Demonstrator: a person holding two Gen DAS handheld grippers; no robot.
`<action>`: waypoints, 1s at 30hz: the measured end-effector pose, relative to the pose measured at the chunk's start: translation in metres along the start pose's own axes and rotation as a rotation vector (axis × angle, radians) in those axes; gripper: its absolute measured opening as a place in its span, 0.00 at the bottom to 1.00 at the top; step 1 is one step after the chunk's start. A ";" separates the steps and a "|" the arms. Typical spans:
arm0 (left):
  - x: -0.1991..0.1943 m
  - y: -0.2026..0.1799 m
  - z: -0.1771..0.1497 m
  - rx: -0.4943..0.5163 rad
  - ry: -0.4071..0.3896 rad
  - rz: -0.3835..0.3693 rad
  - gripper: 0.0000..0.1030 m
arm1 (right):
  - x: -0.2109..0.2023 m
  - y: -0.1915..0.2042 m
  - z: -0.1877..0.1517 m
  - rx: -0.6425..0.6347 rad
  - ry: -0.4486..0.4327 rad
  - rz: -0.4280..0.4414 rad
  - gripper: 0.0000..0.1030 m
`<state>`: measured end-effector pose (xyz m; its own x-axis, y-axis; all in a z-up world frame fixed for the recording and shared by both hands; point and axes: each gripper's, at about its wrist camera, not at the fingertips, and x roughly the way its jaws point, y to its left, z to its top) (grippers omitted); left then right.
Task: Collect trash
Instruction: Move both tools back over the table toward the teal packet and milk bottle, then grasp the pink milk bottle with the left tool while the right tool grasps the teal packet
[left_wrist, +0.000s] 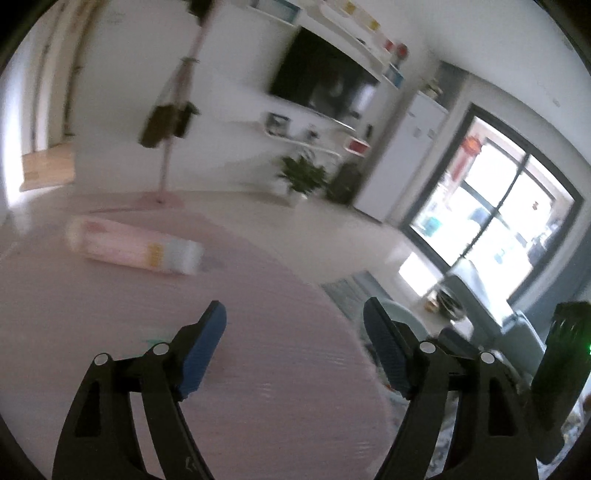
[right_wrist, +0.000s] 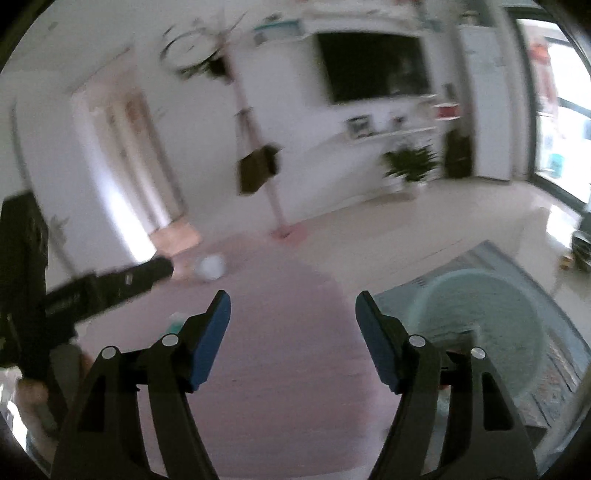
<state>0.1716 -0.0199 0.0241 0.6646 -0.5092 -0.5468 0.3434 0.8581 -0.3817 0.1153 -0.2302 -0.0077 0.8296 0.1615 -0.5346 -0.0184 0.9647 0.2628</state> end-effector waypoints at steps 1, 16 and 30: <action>-0.006 0.011 0.002 -0.015 -0.011 0.015 0.73 | 0.011 0.015 -0.001 -0.015 0.038 0.024 0.64; -0.009 0.177 0.033 -0.162 -0.041 0.092 0.83 | 0.116 0.141 -0.035 -0.185 0.242 0.055 0.72; 0.058 0.236 0.066 -0.185 0.024 0.112 0.81 | 0.158 0.157 -0.049 -0.275 0.343 -0.032 0.36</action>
<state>0.3350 0.1574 -0.0479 0.6746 -0.4149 -0.6105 0.1392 0.8838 -0.4467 0.2162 -0.0433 -0.0904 0.5994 0.1460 -0.7870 -0.1826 0.9822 0.0432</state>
